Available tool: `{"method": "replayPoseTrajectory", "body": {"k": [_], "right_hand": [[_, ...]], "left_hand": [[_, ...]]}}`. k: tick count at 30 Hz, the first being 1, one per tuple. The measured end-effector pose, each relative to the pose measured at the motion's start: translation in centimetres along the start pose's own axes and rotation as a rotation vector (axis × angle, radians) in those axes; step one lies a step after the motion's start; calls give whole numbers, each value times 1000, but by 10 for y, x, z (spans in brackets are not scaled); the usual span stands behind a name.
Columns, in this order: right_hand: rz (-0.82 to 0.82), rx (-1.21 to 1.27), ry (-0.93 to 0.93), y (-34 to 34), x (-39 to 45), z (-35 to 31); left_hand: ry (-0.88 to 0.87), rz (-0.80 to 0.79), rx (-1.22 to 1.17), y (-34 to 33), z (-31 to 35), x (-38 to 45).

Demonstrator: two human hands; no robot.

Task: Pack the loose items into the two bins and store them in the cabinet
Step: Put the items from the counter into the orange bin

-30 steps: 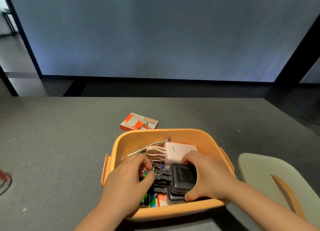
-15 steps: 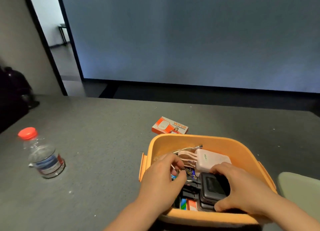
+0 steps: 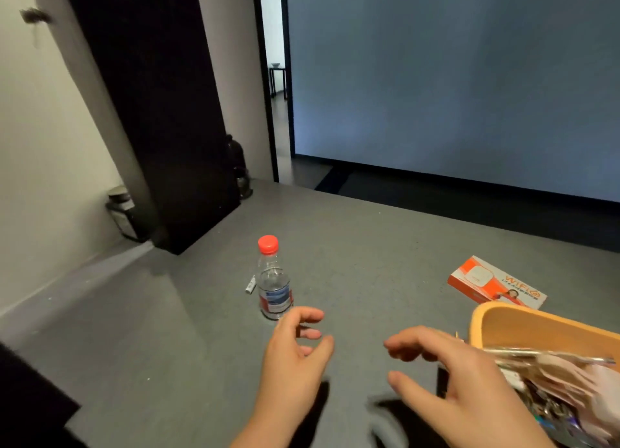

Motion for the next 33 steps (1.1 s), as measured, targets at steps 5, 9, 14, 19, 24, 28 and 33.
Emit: {"method": "replayPoseTrajectory", "body": {"k": [5, 9, 14, 19, 24, 28, 33], "right_hand": [[-10, 63, 5, -36, 40, -28], [-31, 105, -31, -66, 64, -37], [-2, 167, -117, -92, 91, -30], [193, 378, -275, -117, 122, -16], [153, 373, -309, -164, 166, -19], [-131, 80, -171, -226, 217, -44], [-187, -134, -96, -267, 261, -70]], "left_hand": [[-68, 193, 43, 70, -6, 36], [-58, 173, 110, 75, -25, 71], [-64, 136, 155, 69, -48, 111], [-39, 74, 90, 73, -63, 129], [-56, 233, -23, 123, -53, 133], [-81, 329, -8, 175, -35, 139], [-65, 351, 2, 210, -22, 137]]}}
Point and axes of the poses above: each hand's wrist, its own x-axis towards the middle knuckle, its own y-axis out of the back of the hand, z = x × y, the point moved 9 cm from there along x, towards the middle knuckle, and after that the axes turned 13 degrees about -x, right-handed, at the moved point
